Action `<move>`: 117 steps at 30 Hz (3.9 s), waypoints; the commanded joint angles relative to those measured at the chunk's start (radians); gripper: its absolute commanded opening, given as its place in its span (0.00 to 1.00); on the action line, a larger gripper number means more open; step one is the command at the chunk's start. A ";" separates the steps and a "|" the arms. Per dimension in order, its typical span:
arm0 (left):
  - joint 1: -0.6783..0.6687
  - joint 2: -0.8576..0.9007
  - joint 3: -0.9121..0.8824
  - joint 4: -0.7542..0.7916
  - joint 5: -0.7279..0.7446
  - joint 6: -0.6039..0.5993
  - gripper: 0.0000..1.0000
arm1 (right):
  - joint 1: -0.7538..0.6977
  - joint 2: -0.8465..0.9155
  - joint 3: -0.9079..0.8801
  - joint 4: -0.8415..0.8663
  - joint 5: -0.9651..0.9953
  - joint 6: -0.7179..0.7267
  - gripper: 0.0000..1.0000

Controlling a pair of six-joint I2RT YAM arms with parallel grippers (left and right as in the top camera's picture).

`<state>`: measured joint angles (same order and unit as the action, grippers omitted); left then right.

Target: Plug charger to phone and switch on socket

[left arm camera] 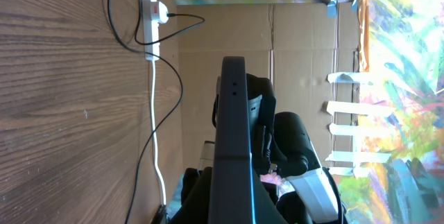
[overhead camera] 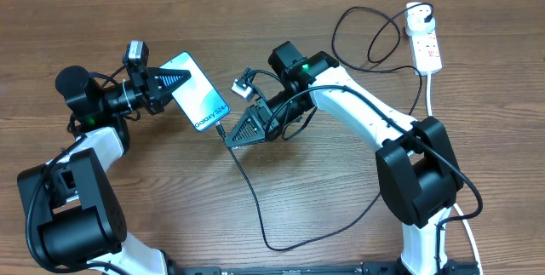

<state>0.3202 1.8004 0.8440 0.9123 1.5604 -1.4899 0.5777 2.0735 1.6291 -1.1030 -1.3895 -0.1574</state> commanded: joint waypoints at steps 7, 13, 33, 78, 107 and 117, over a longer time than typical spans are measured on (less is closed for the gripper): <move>-0.005 0.006 0.023 0.006 0.019 -0.007 0.04 | 0.005 0.015 -0.007 0.003 -0.007 0.000 0.03; -0.005 0.006 0.023 0.006 0.019 -0.007 0.04 | 0.011 0.015 -0.007 0.045 -0.011 0.045 0.03; -0.005 0.006 0.023 0.013 0.019 -0.006 0.04 | 0.004 0.015 -0.007 0.084 -0.018 0.102 0.03; 0.026 0.006 0.251 -0.192 -0.181 -0.014 0.04 | 0.033 0.015 -0.006 0.143 1.008 0.263 0.45; 0.047 0.006 0.251 -0.218 -0.210 -0.013 0.04 | 0.222 0.075 -0.007 0.245 1.190 0.341 0.54; 0.061 0.006 0.251 -0.340 -0.196 0.081 0.04 | 0.262 0.083 -0.007 0.241 1.217 0.341 0.54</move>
<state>0.3775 1.8042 1.0782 0.5671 1.3525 -1.4544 0.8215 2.1387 1.6260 -0.8677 -0.1982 0.1761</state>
